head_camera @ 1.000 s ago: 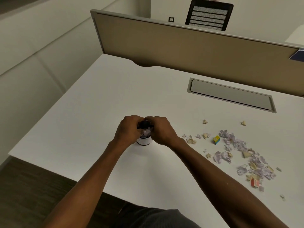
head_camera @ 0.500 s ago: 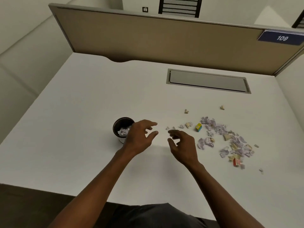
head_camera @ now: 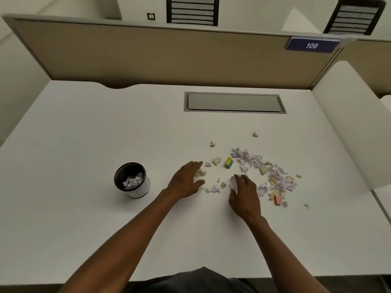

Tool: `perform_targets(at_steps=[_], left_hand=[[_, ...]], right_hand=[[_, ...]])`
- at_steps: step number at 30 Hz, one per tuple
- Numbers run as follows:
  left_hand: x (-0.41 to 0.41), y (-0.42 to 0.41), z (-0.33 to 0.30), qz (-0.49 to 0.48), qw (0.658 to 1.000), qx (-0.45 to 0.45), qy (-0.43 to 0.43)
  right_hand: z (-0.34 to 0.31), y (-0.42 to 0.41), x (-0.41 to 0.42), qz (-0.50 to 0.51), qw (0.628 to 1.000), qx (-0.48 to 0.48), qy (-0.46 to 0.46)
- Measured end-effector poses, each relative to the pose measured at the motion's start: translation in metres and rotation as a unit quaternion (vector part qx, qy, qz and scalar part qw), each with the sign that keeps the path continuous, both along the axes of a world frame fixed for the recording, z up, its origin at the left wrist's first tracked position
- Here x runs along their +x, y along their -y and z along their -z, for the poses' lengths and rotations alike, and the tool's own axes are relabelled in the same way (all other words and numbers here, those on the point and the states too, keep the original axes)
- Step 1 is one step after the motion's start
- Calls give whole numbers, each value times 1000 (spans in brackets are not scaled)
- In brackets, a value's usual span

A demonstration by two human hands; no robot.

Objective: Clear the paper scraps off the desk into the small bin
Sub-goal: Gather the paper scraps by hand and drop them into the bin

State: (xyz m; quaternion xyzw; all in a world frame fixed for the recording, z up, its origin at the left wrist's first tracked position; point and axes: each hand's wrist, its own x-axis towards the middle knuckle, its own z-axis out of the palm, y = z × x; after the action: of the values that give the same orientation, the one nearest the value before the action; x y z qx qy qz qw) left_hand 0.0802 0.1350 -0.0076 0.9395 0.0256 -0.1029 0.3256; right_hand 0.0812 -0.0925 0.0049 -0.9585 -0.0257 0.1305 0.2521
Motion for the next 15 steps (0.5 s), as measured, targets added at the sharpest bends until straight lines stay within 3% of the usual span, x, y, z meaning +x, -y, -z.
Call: perform_targets(at_steps=[10, 15], left_hand=[[-22, 39, 17, 36, 998, -35, 34], [-37, 48, 15, 15, 994, -90, 58]], right_hand=[[-4, 4, 8, -48, 990, 75, 107], [-1, -18, 52, -137, 989, 0, 60]])
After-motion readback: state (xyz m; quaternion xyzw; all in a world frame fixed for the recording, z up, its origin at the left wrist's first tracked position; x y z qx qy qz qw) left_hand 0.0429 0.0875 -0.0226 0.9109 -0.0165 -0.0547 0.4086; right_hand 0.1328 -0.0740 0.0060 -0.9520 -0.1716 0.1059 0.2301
